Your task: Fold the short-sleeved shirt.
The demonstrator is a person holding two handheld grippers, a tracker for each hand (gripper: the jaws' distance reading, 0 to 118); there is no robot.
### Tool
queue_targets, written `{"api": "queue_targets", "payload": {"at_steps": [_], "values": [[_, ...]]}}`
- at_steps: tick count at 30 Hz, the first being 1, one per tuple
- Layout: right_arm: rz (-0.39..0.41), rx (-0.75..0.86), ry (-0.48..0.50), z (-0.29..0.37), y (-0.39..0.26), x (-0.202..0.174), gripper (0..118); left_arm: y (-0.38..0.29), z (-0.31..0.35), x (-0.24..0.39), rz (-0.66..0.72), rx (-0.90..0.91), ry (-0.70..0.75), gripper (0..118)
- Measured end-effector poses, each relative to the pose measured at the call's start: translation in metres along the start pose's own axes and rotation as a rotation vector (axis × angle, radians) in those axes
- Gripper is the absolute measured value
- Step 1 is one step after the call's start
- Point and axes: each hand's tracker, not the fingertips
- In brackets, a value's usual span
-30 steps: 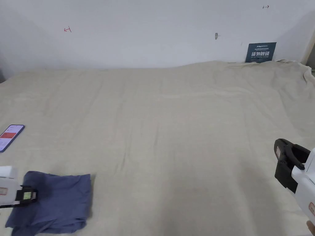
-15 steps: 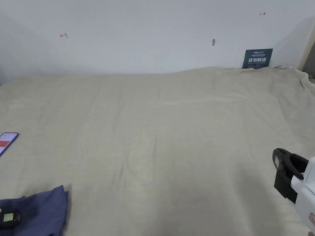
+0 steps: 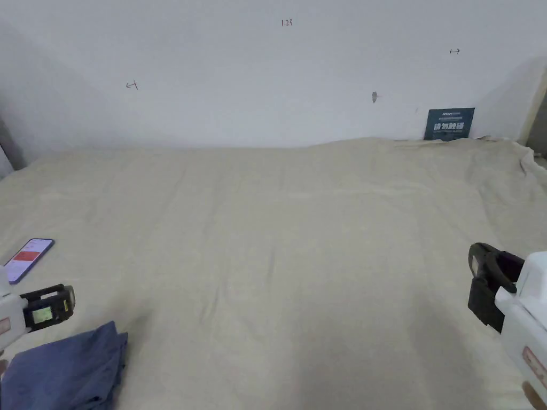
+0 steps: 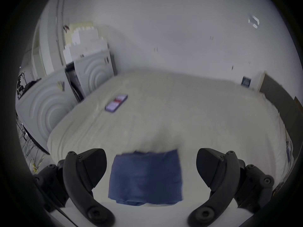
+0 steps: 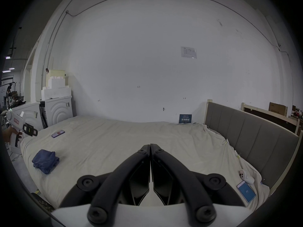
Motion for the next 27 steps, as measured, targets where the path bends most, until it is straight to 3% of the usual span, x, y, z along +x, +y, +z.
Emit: {"api": "queue_targets", "payload": {"at_steps": [9, 20, 23, 27], "values": [[0.006, 0.083, -0.001, 0.018, 0.022, 0.017, 0, 0.022, 0.088, 0.063, 0.029, 0.517, -0.08, 118], [-0.009, 0.129, -0.008, 0.027, 0.027, 0.037, 0, -0.001, 0.109, 0.155, -0.043, 0.549, -0.159, 115], [-0.017, 0.132, -0.013, 0.028, 0.026, 0.041, 0, -0.012, 0.112, 0.173, -0.051, 0.549, -0.178, 104], [-0.018, 0.136, -0.029, 0.03, 0.024, 0.044, 0, -0.027, 0.116, 0.192, -0.058, 0.56, -0.205, 65]]}}
